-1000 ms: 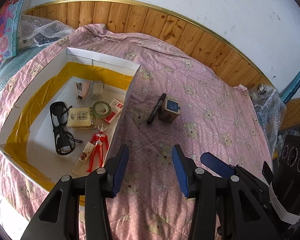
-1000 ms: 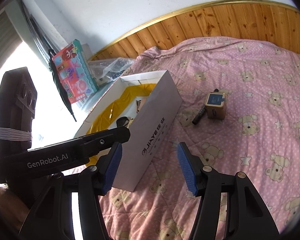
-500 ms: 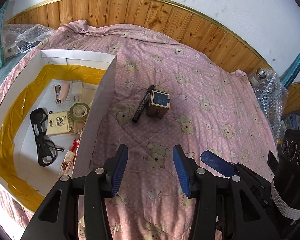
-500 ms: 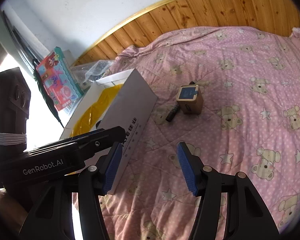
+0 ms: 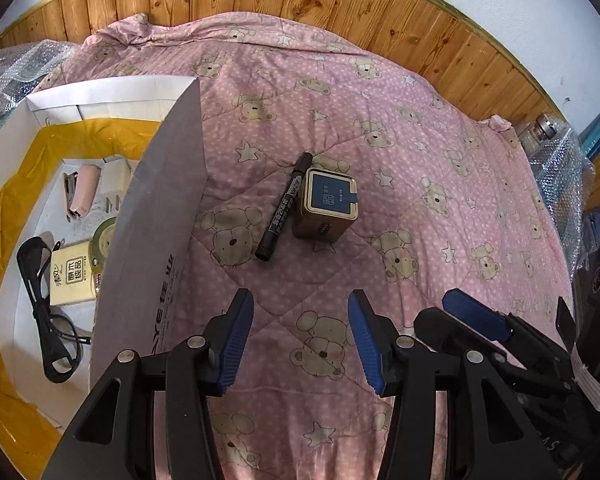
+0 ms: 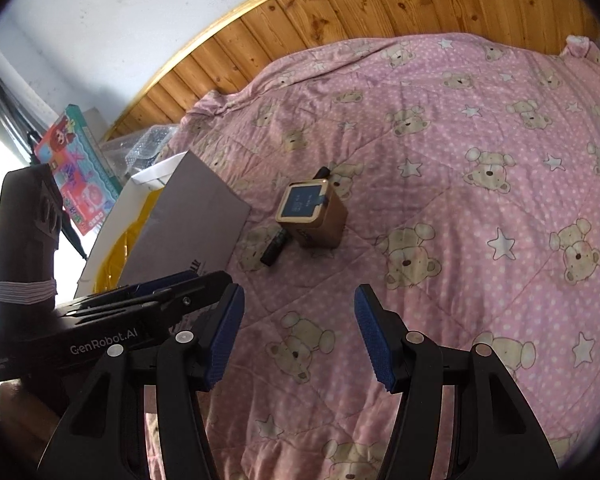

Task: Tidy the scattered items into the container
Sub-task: 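Withdraw both tools toward the black marker and tan square tin, then grasp the black marker with the left tool while the right tool grasps the tan tin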

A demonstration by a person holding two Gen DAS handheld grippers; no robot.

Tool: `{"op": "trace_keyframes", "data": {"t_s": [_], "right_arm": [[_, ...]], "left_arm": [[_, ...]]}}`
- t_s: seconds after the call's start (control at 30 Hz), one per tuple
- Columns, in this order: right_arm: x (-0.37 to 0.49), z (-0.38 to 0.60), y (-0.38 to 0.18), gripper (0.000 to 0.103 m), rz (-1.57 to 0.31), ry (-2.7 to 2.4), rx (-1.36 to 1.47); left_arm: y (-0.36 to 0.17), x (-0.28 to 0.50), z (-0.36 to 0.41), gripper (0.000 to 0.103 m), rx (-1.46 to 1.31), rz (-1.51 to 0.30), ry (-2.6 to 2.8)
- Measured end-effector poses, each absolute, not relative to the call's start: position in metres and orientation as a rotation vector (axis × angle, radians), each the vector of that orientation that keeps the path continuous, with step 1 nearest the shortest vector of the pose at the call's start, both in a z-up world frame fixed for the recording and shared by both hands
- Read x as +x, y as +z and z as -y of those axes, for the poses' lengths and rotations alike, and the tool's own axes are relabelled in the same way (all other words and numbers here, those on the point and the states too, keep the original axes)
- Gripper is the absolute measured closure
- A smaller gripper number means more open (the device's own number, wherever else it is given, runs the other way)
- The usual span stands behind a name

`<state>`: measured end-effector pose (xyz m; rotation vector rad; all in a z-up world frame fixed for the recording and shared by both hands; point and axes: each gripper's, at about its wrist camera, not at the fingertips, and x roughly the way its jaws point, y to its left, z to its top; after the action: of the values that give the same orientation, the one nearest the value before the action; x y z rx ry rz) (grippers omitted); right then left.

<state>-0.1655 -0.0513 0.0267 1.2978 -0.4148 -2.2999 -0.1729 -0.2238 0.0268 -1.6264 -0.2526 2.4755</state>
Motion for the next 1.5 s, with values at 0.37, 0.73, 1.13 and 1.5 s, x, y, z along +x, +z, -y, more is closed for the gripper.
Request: {"op": "trace_keyframes", "data": {"t_s": [0.37, 0.73, 1.13, 1.5], "right_arm": [[-0.219, 0.065, 0.008, 0.042, 0.293, -2.249, 1.319], [-0.260, 0.099, -0.012, 0.038, -0.190, -2.082, 1.194], [-0.297, 0.114, -0.031, 0.032, -0.304, -1.786, 1.072], [-0.293, 0.066, -0.014, 0.046, -0.124, -1.934, 1.096]], "left_arm": [[-0.016, -0.214, 0.223, 0.052, -1.727, 0.262, 2.436], [-0.048, -0.237, 0.225, 0.052, -1.801, 0.261, 2.420], [-0.048, -0.251, 0.217, 0.051, -1.755, 0.111, 2.478], [-0.047, -0.251, 0.189, 0.051, -1.714, -0.128, 2.473]]}}
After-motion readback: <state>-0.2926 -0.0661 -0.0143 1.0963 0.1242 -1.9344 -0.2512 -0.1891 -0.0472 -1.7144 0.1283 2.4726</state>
